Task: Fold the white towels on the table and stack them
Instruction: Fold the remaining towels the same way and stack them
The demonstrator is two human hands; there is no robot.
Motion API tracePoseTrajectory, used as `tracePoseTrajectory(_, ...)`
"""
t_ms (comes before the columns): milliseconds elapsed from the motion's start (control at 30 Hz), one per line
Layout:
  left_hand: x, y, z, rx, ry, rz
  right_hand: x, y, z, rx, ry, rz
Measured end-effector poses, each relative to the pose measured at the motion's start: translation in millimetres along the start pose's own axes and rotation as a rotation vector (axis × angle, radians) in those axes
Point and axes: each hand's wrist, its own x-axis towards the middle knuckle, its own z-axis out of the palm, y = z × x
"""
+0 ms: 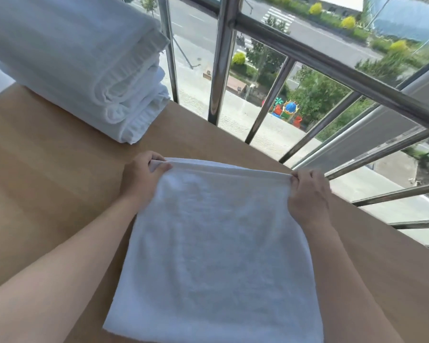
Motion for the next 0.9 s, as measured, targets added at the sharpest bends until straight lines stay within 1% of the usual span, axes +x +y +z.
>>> tracePoseTrajectory(33, 4, 0, 3, 0.05, 0.008, 0.002, 3, 1, 6, -0.017, -0.064, 0.003)
tracePoseTrajectory(67, 7, 0, 6, 0.094, 0.013, 0.017, 4, 3, 11, -0.049, -0.092, 0.011)
tracePoseTrajectory(233, 19, 0, 8, 0.234, 0.026, 0.103, 2, 15, 26, -0.078, 0.037, 0.021)
tracePoseTrajectory(333, 17, 0, 12, 0.293, 0.041, 0.12, 3, 14, 29, -0.08, 0.05, 0.014)
tracePoseTrajectory(400, 15, 5, 11, 0.325, 0.071, 0.109, 2, 10, 27, -0.087, 0.048, 0.056)
tracePoseTrajectory(467, 6, 14, 12, 0.37, 0.127, 0.145, -4, 3, 21, -0.071, 0.102, 0.12)
tracePoseTrajectory(500, -3, 17, 16, 0.398, 0.169, 0.201, -14, -5, 19, -0.034, 0.147, 0.108)
tracePoseTrajectory(533, -18, 22, 22, 0.421, 0.203, 0.268, -28, -17, 19, 0.003, 0.191, 0.044)
tracePoseTrajectory(567, -38, 24, 30, 0.432, 0.196, 0.34, -46, -31, 22, 0.032, 0.203, -0.052)
tracePoseTrajectory(600, -61, 25, 40, 0.441, 0.134, 0.413, -67, -45, 28, 0.049, 0.161, -0.159)
tracePoseTrajectory(667, -106, 17, 58, 0.508, -0.067, 0.528, -102, -63, 42, 0.052, -0.053, -0.327)
tracePoseTrajectory(733, -125, 2, 64, 0.648, -0.206, 0.571, -108, -52, 52, -0.038, -0.244, -0.396)
tracePoseTrajectory(767, -125, -3, 64, 0.689, -0.232, 0.569, -101, -39, 53, -0.087, -0.279, -0.381)
tracePoseTrajectory(800, -121, -5, 63, 0.705, -0.252, 0.555, -91, -25, 52, -0.118, -0.284, -0.328)
tracePoseTrajectory(900, -112, -3, 62, 0.722, -0.336, 0.565, -61, 5, 44, -0.116, -0.281, -0.1)
